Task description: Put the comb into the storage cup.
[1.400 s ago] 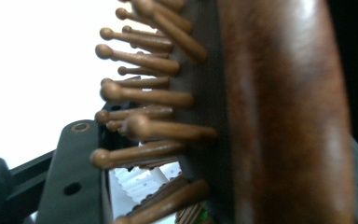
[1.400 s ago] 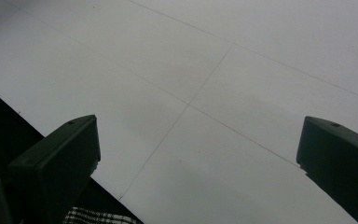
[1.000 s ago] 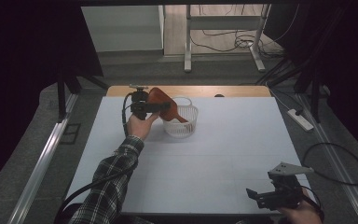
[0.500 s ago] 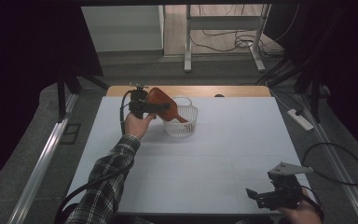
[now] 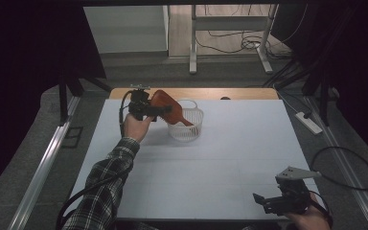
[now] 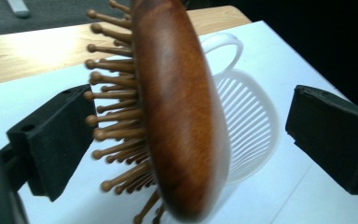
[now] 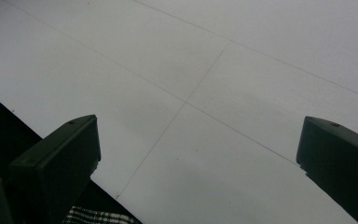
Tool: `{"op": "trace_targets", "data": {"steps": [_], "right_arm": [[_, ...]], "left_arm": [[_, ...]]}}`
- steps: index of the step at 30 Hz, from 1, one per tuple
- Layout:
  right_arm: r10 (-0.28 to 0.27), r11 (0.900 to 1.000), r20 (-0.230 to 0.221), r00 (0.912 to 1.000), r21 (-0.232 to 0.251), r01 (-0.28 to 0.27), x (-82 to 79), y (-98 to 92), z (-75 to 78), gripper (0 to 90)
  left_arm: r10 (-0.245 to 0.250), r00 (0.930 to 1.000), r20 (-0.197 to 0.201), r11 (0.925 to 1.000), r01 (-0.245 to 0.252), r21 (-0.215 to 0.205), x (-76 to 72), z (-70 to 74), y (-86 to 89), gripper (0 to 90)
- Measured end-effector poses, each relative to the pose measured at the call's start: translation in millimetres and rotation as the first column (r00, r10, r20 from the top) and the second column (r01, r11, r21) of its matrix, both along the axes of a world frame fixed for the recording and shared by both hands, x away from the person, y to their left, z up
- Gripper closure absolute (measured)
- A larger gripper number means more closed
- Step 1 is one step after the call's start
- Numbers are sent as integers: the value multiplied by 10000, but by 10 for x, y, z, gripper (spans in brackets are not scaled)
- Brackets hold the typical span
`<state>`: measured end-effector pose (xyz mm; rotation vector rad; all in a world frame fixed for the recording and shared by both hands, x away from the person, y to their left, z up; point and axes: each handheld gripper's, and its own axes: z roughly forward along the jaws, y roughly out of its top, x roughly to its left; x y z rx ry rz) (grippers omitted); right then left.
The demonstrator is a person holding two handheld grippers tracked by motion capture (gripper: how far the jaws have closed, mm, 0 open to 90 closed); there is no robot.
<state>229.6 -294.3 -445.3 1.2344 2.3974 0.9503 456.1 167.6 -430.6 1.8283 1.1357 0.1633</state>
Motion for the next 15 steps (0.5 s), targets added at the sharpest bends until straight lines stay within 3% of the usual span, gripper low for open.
{"op": "trace_targets", "data": {"steps": [15], "right_arm": [[-137,9998,-11,9999,-157,137,3,10,-4,0]], "left_arm": [[-289,9983,500,9951,240,957,-47,59,23,0]]}}
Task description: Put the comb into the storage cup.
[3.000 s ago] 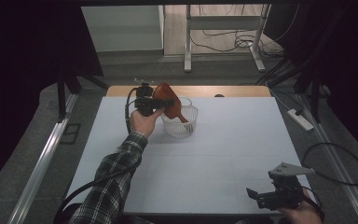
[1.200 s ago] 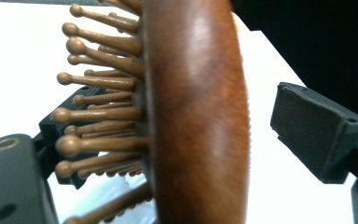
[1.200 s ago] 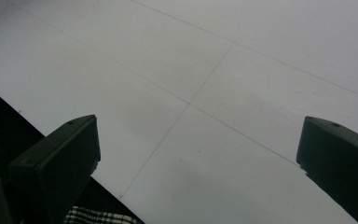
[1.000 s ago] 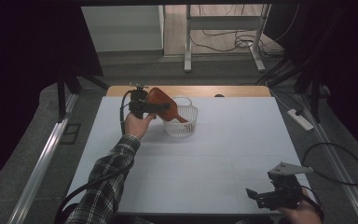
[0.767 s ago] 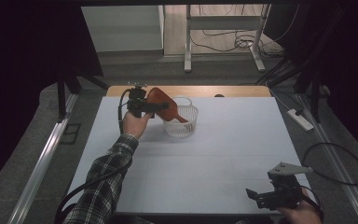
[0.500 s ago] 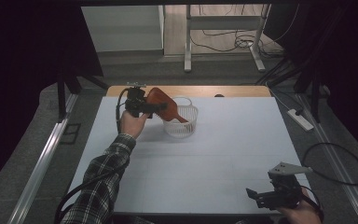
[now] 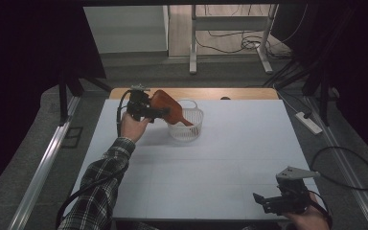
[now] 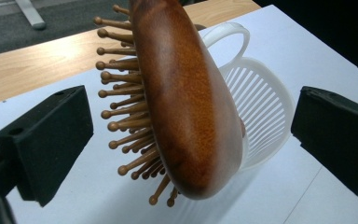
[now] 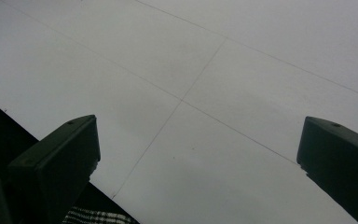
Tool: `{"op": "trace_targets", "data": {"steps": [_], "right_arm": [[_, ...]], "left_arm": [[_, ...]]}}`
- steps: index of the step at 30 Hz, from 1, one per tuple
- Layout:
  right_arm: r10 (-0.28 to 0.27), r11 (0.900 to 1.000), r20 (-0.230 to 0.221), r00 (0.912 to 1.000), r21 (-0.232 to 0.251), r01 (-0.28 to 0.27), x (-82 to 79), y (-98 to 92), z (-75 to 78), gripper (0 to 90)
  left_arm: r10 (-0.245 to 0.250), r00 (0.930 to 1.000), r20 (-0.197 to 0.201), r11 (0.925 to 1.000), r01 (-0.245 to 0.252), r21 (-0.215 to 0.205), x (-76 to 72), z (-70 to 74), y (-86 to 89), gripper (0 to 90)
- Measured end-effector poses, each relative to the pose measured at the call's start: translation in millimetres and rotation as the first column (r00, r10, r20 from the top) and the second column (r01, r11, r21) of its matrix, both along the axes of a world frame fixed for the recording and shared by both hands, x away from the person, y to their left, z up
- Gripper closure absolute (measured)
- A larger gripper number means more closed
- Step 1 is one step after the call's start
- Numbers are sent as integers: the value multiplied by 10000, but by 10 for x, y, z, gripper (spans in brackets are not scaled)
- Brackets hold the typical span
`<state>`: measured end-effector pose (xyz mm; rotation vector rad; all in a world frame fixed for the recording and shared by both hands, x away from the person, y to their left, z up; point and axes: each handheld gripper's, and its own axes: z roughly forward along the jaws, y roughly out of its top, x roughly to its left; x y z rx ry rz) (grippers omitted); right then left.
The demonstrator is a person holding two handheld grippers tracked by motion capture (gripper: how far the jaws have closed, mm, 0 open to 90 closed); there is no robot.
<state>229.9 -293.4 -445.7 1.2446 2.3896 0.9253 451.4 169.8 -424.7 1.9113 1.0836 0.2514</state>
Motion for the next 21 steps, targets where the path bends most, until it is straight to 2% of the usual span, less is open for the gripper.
{"op": "trace_targets", "data": {"steps": [6,15,21], "right_arm": [[7,10000,-24,10000,-5,-7,2,0,-1,0],[-9,10000,4,10000,39,9,-2,-4,2,0],[22,10000,-14,10000,8,-22,-1,1,0,0]], "left_arm": [[-10,9998,192,9996,5,284,-36,13,21,0],[-184,9995,248,9996,178,232,-82,18,71,0],[-407,9984,382,9984,392,401,-127,17,80,0]]}}
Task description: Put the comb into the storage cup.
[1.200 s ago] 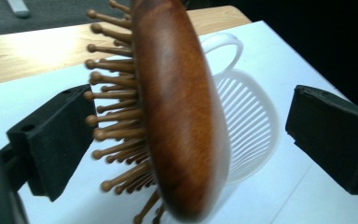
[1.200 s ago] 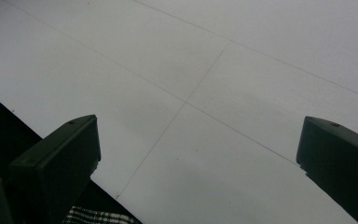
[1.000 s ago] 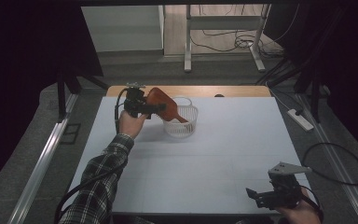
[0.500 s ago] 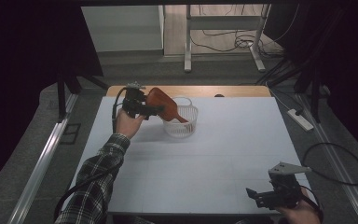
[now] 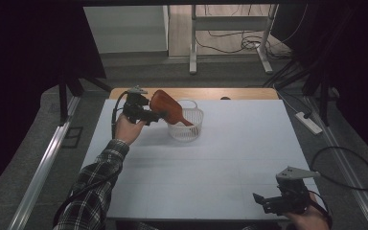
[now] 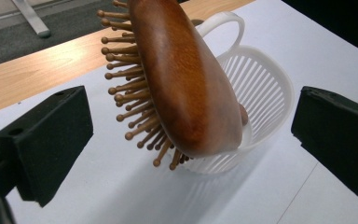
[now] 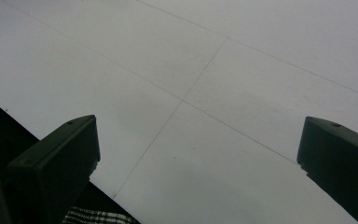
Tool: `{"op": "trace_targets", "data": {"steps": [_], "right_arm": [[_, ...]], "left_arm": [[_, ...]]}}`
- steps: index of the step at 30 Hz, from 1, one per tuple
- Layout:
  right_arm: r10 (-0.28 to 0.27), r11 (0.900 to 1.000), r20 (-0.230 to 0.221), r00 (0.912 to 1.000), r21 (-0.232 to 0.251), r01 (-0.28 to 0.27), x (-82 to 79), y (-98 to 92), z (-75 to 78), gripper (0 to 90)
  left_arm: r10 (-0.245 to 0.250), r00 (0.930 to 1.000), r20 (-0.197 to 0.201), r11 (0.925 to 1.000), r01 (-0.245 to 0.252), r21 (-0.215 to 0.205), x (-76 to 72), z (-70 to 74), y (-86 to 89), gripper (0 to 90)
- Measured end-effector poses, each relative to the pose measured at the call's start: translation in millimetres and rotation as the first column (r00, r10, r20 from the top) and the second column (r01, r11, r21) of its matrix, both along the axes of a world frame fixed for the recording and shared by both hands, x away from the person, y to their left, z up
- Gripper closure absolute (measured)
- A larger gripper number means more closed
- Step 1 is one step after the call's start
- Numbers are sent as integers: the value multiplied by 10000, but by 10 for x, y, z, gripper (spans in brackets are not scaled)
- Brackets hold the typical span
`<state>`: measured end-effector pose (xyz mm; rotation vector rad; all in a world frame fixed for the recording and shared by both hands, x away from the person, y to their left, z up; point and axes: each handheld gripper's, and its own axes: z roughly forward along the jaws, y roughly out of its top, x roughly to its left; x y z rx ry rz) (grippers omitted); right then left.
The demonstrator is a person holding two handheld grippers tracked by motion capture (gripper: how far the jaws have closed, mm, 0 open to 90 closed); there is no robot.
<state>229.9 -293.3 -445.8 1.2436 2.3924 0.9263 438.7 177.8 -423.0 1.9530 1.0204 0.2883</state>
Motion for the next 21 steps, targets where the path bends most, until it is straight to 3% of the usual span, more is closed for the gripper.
{"op": "trace_targets", "data": {"steps": [12,21], "right_arm": [[45,10000,-31,10000,-26,-45,0,4,-1,0],[182,9998,-44,9998,-76,-182,-2,14,-3,0]], "left_arm": [[-300,9995,66,9992,302,-278,-62,-10,86,0],[-200,9997,140,9996,203,-200,-138,-36,130,0]]}}
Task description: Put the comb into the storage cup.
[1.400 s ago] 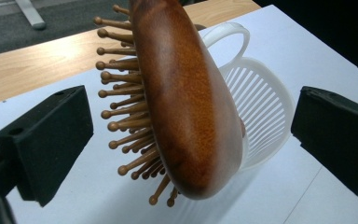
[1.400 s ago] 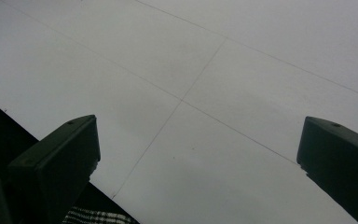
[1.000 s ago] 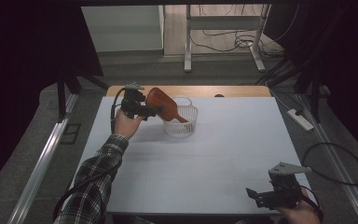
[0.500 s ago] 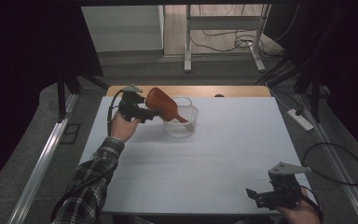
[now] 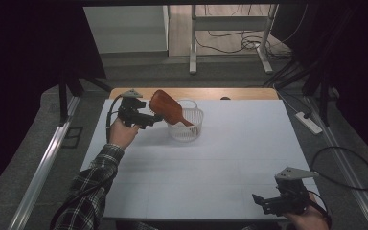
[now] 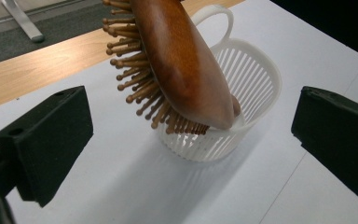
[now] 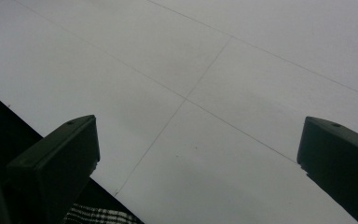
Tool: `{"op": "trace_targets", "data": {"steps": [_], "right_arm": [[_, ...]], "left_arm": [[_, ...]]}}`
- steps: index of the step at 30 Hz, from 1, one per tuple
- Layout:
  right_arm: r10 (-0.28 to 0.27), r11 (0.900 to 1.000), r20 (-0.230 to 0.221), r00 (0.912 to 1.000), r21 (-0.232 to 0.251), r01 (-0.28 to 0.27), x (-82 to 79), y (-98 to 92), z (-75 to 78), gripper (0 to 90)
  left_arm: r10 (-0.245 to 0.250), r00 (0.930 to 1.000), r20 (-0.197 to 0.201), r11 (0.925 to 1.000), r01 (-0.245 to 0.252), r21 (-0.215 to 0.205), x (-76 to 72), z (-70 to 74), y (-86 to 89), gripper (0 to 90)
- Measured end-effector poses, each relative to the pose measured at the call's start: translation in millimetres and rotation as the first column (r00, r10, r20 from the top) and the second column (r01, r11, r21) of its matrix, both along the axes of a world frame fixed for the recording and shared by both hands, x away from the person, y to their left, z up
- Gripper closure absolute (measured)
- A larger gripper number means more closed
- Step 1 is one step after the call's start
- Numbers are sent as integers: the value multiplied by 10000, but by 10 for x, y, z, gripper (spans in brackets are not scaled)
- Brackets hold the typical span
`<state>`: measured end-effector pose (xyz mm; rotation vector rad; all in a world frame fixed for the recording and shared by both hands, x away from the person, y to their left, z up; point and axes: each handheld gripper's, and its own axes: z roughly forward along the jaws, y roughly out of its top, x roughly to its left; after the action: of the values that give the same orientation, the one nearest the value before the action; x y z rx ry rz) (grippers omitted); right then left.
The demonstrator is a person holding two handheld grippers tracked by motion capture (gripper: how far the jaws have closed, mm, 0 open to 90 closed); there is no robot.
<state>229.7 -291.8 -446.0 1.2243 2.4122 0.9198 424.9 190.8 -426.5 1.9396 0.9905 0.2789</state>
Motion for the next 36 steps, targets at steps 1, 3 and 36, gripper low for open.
{"op": "trace_targets", "data": {"steps": [1,3,36], "right_arm": [[-1,10000,-1,10000,5,1,0,0,0,0],[-16,10000,0,10000,4,16,-1,-1,0,0],[-117,9999,75,9999,-114,118,-5,11,0,0]], "left_arm": [[14,10000,2,10000,-14,-15,-7,-5,2,0],[38,10000,56,10000,-37,-39,-25,-16,12,0],[196,9998,74,9996,-197,212,-375,-202,115,0]]}}
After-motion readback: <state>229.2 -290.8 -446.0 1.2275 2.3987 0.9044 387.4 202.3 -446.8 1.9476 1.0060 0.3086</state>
